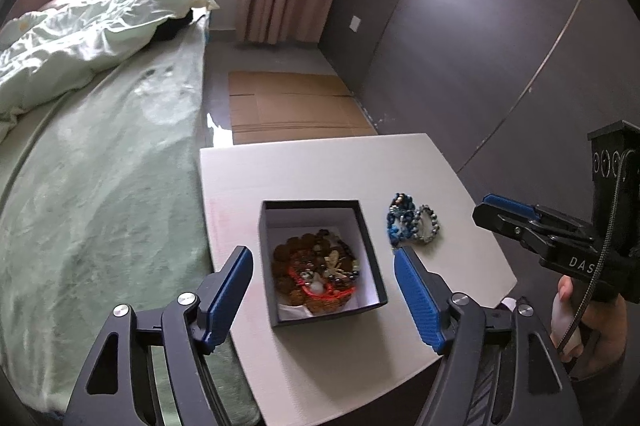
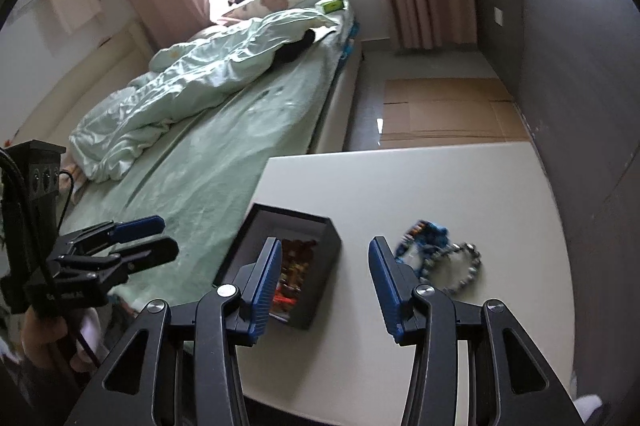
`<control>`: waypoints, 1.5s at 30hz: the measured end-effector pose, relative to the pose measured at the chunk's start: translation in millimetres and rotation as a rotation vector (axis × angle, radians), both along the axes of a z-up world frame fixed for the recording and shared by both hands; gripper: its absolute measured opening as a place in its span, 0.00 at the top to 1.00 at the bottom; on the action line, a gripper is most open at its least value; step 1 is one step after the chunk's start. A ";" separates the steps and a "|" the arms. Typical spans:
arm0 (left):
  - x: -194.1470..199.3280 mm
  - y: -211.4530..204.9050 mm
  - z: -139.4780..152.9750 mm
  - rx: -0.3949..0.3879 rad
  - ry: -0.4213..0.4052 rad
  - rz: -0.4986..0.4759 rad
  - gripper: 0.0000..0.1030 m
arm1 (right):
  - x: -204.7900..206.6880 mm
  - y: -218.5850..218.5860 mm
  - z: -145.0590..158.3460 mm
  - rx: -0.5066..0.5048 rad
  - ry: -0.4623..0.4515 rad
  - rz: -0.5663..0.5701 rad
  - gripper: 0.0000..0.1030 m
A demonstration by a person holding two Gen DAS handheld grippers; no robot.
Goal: Organize jewelry
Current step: 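Move both open tools to the blue bead bracelet on the table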
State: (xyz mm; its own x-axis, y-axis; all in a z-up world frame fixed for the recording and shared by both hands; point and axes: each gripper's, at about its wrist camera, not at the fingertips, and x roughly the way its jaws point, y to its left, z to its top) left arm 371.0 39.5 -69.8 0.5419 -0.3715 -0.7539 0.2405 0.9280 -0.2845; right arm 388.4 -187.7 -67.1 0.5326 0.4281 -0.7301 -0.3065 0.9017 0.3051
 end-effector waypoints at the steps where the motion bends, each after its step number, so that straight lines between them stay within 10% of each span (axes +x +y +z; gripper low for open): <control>1: 0.3 -3.0 0.2 0.002 -0.001 -0.004 0.28 | -0.5 -3.9 -0.5 0.001 0.001 -0.005 0.55; 33: 47.0 -130.1 -15.1 0.112 -0.001 -0.177 0.29 | 16.6 -115.7 -81.7 0.091 0.143 -0.194 0.57; 45: 91.0 -169.9 -57.1 0.187 0.115 -0.230 0.54 | 51.8 -118.2 -113.5 0.081 0.198 -0.177 0.63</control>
State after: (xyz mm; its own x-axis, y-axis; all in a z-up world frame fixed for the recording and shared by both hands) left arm 462.0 -130.4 -126.8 0.3664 -0.3240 -0.8722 0.4265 0.8916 -0.1521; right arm 440.2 -305.8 -180.7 0.4549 0.4021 -0.7946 -0.0739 0.9062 0.4164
